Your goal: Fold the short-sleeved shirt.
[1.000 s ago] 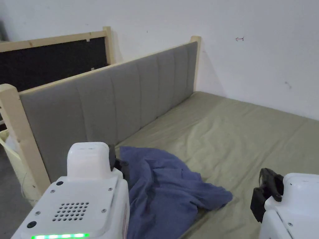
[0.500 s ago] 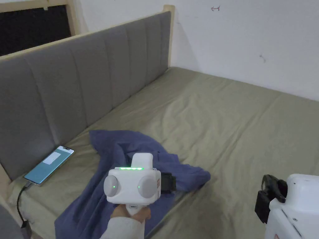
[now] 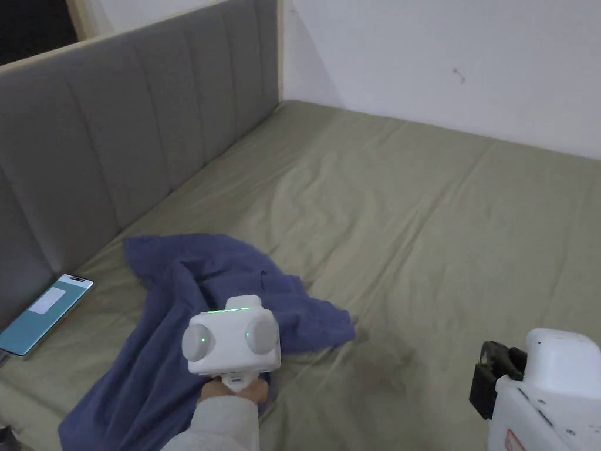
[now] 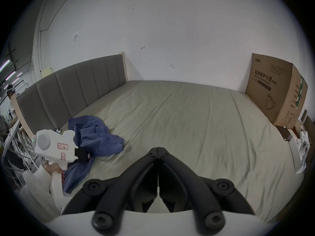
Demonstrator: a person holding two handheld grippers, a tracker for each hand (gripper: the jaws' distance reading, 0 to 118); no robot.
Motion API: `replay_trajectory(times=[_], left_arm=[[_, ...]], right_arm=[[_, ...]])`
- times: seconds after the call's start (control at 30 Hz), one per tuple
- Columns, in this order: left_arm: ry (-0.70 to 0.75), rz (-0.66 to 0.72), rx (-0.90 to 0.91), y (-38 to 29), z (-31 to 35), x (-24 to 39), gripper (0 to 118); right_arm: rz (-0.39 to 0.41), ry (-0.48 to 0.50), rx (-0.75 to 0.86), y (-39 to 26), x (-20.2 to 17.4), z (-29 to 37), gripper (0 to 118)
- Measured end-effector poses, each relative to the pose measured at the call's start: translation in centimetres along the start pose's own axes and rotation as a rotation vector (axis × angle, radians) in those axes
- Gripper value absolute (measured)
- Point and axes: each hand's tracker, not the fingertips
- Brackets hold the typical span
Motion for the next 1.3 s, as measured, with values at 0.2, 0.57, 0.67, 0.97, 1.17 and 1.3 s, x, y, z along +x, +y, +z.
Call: replay_trajectory(times=[0.2,0.57,0.67,0.97,1.17,1.3], left_arm=[[-0.175,0.072,0.035,1.7,5.0,2.2,8],[-0.617,-0.337,0.102,0.0,15.6,29.5,8],[-0.790,-0.467,0.063,-5.3,18.8,37.0,8],[-0.703,-0.844,-0.163,-23.3,12.3,47.6,9],[-0.636,-0.925,-0.280,-25.8,9.0,46.8,105],[-0.687,-0.852,-0.214,-22.6,11.2,44.8,113]], right_arm=[[-0.091,-0.044,0.042,1.1,3.9,2.0,0],[-0.269,-0.340,0.202,1.8,16.6,11.2,0],[-0.331,-0.449,0.240,1.4,20.4,14.3,0],[-0.507,-0.660,0.212,-3.7,28.6,19.6,0],[-0.562,-0.667,0.116,-6.2,30.3,18.6,0],[-0.584,-0.604,0.127,-5.2,29.8,17.3,0]])
